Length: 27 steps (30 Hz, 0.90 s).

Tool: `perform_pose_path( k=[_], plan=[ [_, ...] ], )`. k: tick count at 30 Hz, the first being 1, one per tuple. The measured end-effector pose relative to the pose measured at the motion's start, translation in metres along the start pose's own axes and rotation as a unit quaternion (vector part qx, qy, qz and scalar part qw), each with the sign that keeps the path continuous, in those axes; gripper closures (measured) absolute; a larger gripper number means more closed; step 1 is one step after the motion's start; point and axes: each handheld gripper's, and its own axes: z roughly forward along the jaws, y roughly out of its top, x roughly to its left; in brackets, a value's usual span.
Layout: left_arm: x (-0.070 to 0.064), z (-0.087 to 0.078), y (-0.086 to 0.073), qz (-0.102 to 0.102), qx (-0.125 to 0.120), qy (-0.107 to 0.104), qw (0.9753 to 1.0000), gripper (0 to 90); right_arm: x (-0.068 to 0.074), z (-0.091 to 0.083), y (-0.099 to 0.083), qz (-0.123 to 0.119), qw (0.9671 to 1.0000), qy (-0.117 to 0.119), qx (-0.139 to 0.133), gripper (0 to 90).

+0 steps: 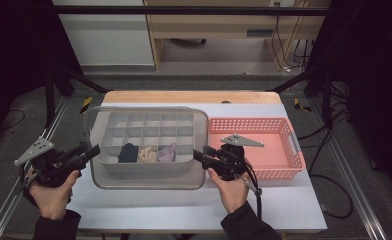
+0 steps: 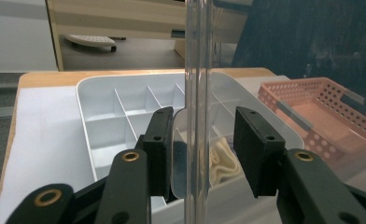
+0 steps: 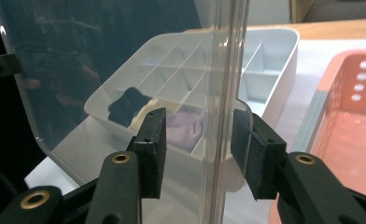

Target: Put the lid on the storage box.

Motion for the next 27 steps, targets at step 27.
perform_pose_path(
  k=[27],
  plan=[
    [0.053,0.040,0.021,-0.049,-0.015,0.008,0.9986,56.0,-0.002,0.053,0.058,-0.020,0.9994,-0.026,0.007,54.8]
  ],
)
